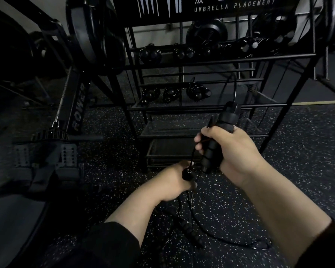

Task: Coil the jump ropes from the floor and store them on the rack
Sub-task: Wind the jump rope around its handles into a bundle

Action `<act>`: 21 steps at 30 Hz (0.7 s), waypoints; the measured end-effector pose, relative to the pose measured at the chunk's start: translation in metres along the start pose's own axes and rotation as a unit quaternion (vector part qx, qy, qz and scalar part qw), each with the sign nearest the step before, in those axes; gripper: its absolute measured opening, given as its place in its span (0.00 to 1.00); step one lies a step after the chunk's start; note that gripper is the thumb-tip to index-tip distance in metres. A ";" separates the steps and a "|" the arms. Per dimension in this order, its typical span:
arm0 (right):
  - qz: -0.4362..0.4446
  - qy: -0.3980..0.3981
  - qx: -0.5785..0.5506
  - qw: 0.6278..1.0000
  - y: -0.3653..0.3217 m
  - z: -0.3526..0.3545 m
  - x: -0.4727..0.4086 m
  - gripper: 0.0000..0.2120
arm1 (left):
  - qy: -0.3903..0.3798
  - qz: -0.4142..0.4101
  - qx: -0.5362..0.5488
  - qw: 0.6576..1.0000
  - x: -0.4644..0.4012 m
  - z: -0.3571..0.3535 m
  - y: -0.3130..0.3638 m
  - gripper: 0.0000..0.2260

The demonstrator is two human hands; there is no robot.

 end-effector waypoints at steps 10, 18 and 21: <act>0.029 -0.005 -0.058 0.998 -0.033 0.006 0.001 0.04 | 0.021 0.023 -0.032 0.999 -0.006 -0.004 0.006 0.11; -0.168 0.048 0.207 0.963 0.022 0.067 -0.002 0.13 | 0.102 0.104 0.328 0.933 -0.005 0.014 -0.010 0.24; -0.197 -0.014 0.270 0.942 0.042 0.059 -0.001 0.08 | 0.102 0.146 0.469 0.865 0.000 0.013 -0.016 0.17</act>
Point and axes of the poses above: each hand's wrist, its own x-axis away from the middle knuckle, its own z-axis out of the back of the hand, y = z × x, the point moved 10 cm from there along -x, towards the middle knuckle, and after that the axes turned 9 degrees about -x, right-handed, at the moved point
